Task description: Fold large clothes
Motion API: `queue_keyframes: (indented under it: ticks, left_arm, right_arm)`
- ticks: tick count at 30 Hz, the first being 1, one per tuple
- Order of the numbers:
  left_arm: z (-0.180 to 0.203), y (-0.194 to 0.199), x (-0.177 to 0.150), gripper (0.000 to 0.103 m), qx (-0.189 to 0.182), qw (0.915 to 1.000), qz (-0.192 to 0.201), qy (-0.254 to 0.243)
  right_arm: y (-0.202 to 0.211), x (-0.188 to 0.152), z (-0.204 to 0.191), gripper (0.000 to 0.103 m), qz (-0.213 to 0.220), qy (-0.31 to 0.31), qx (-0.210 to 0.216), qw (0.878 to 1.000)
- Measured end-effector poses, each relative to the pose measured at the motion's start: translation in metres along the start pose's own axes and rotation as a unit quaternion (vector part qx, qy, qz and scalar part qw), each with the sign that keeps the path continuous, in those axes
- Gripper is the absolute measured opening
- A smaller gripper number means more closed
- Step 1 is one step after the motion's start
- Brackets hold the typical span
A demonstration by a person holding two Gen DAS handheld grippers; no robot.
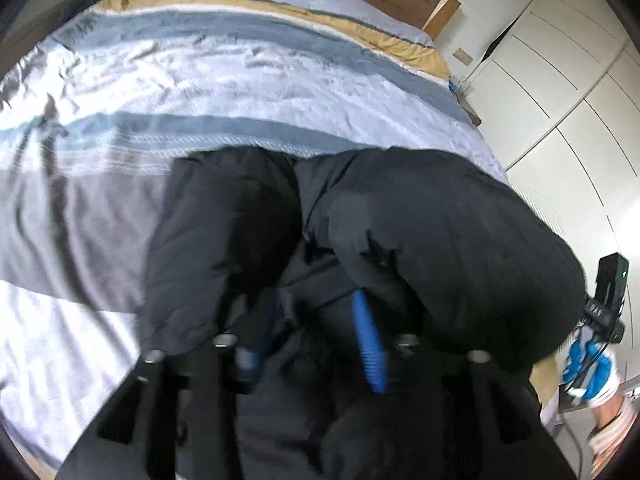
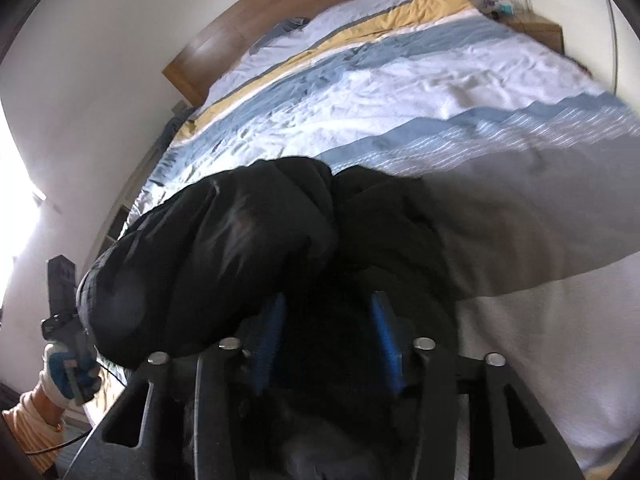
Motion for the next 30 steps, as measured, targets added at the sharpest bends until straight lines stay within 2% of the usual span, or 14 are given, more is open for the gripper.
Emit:
queue_keyframes:
  ticks: [4,6,7,10,12,17,21,25,29,30]
  left_arm:
    - [0.014,0.038,0.012,0.045,0.001,0.9996,0.026,-0.014]
    - [0.031,0.051,0.027,0.064,-0.004,0.9985,0.042,-0.033]
    - [0.040,0.055,0.031,0.066,-0.003,0.9978,0.050,-0.045]
    - [0.062,0.049,0.051,0.066,0.005,0.9959,0.058,-0.069]
    - [0.071,0.036,0.065,0.066,0.002,0.9962,0.056,-0.066]
    - [0.083,0.002,0.075,0.066,0.016,0.9966,0.049,-0.065]
    - [0.082,-0.035,0.062,0.066,0.045,0.9953,0.031,-0.079]
    - [0.067,-0.066,0.033,0.067,0.067,0.9940,0.018,-0.084]
    - [0.051,-0.085,0.004,0.090,0.078,0.9938,0.028,-0.074]
    - [0.047,-0.092,-0.001,0.092,0.073,0.9952,0.021,-0.062]
  right_arm:
    - [0.029,0.020,-0.022,0.055,0.020,0.029,0.004,0.999]
    - [0.033,0.031,-0.039,0.062,0.024,0.047,0.010,0.999]
    - [0.031,0.039,-0.051,0.064,0.026,0.061,0.012,0.998]
    - [0.019,0.049,-0.075,0.067,0.024,0.087,0.020,0.996]
    - [0.005,0.055,-0.089,0.068,0.021,0.104,0.017,0.994]
    - [-0.029,0.058,-0.105,0.068,0.011,0.129,0.012,0.992]
    - [-0.055,0.043,-0.102,0.068,-0.008,0.150,0.000,0.989]
    - [-0.079,0.016,-0.077,0.069,-0.029,0.175,-0.024,0.984]
    - [-0.096,-0.010,-0.058,0.072,-0.027,0.200,-0.036,0.979]
    - [-0.099,-0.014,-0.055,0.072,-0.024,0.203,-0.037,0.978]
Point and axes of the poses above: each gripper's, at about its wrist camera, not at the fingertips, and y roughly against the way its jaws point, z to its right, x to its top, the point moved 2 cm from there along -y, roughly the way its jaws point, and after that the axes turned 4 degrees about -y, right-handed, at the moved point
